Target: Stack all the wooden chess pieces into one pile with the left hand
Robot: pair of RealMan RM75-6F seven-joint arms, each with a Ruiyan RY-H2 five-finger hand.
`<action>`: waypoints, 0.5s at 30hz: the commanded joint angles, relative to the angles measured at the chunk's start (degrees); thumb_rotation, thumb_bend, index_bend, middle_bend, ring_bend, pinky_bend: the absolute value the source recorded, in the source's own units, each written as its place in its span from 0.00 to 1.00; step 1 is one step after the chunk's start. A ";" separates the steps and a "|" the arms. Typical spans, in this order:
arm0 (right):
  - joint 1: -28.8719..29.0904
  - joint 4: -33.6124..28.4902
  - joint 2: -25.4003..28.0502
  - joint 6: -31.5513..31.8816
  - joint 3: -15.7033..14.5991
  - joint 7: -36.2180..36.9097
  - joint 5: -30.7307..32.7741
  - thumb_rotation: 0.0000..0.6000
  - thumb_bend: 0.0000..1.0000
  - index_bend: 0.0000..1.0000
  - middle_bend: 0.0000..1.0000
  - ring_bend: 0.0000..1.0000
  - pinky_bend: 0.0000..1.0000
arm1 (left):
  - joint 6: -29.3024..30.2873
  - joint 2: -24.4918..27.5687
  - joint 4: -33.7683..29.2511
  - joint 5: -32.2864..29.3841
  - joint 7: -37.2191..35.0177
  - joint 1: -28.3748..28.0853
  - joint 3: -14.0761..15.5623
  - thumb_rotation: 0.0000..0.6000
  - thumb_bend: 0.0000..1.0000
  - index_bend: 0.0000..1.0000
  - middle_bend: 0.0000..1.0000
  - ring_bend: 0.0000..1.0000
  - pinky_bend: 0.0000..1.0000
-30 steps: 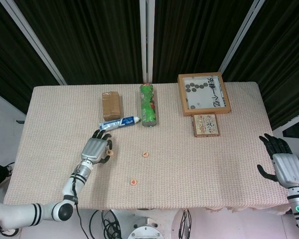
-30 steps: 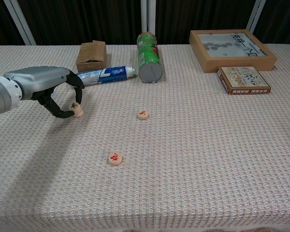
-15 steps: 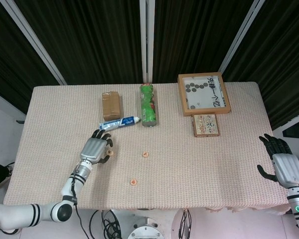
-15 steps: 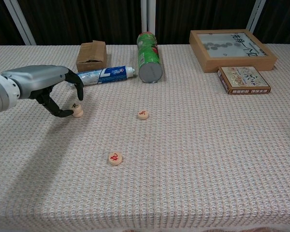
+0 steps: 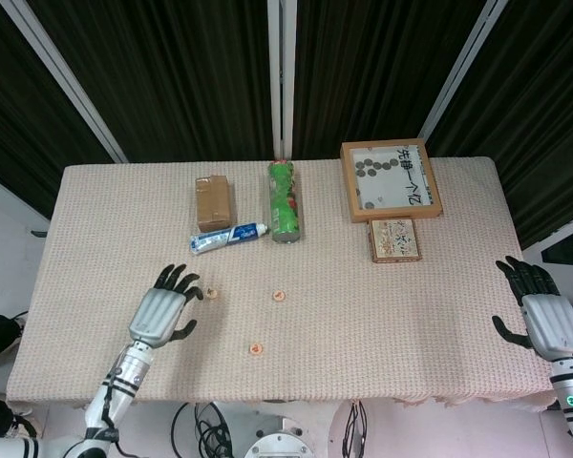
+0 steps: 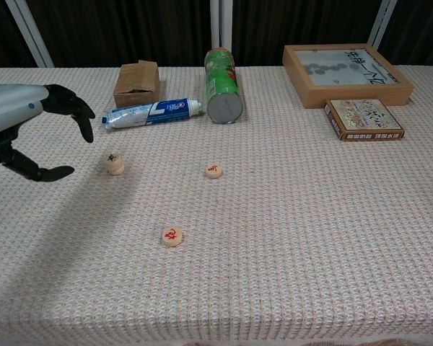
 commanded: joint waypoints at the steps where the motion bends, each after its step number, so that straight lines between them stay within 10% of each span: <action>1: -0.11 -0.18 0.08 0.28 -0.03 0.04 -0.19 1.00 0.29 0.00 0.00 0.00 0.00 | 1.51 -2.32 2.09 8.91 -1.39 3.13 5.34 1.00 0.28 0.38 0.15 0.00 0.00; 15: -0.18 0.53 0.41 0.02 0.11 1.61 0.19 1.00 0.29 0.00 0.00 0.00 0.00 | -4.33 -13.86 13.78 15.55 -4.48 4.16 4.82 1.00 0.25 0.34 0.15 0.00 0.00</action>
